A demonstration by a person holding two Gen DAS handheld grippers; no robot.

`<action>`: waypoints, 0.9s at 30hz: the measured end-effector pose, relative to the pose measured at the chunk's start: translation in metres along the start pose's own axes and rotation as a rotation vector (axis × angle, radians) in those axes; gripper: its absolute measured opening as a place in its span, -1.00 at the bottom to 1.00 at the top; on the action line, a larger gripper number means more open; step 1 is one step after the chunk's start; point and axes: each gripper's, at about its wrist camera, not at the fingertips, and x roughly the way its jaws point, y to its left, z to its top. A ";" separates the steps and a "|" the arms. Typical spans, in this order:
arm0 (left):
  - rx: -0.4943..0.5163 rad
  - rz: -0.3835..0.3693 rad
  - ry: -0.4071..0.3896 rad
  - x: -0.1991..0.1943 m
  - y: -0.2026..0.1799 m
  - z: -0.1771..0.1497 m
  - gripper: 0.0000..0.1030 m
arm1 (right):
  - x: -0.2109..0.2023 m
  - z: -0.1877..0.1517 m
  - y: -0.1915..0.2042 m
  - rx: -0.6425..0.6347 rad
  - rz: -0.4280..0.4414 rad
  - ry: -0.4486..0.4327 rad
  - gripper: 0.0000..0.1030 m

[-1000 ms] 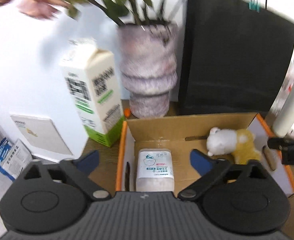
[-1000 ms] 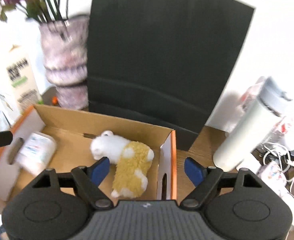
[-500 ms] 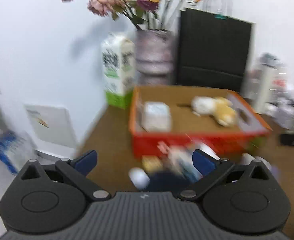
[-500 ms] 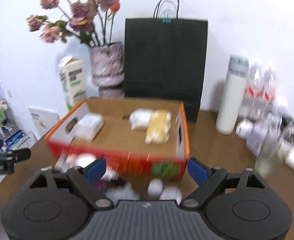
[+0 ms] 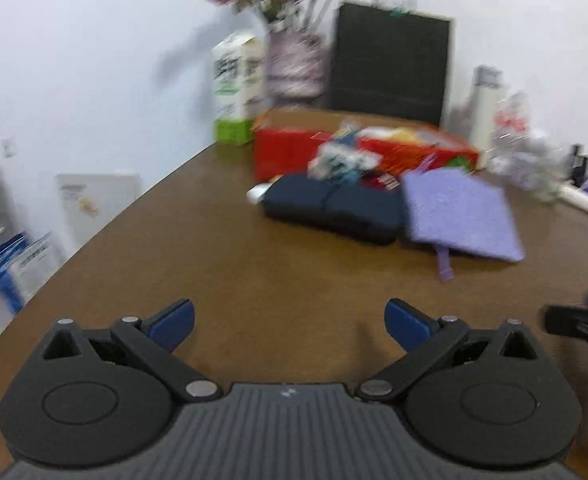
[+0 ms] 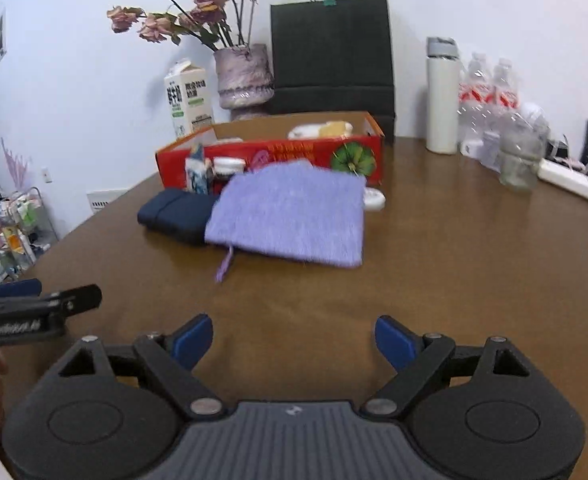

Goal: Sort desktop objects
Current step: 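Reach the right tool to the lavender drawstring pouch and grasp it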

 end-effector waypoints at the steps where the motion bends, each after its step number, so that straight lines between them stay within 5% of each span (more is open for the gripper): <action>1: -0.025 -0.002 -0.008 -0.001 0.003 0.001 1.00 | -0.002 -0.006 -0.001 0.010 -0.005 0.005 0.71; 18: -0.081 -0.051 0.049 0.004 0.009 -0.002 1.00 | 0.000 -0.016 -0.006 0.055 -0.002 0.033 0.80; 22: -0.098 -0.063 0.055 0.005 0.011 -0.002 1.00 | 0.009 -0.003 -0.004 0.021 -0.043 0.094 0.81; 27: -0.028 -0.042 0.075 0.008 -0.001 0.000 1.00 | 0.025 0.030 -0.011 0.009 -0.021 0.044 0.81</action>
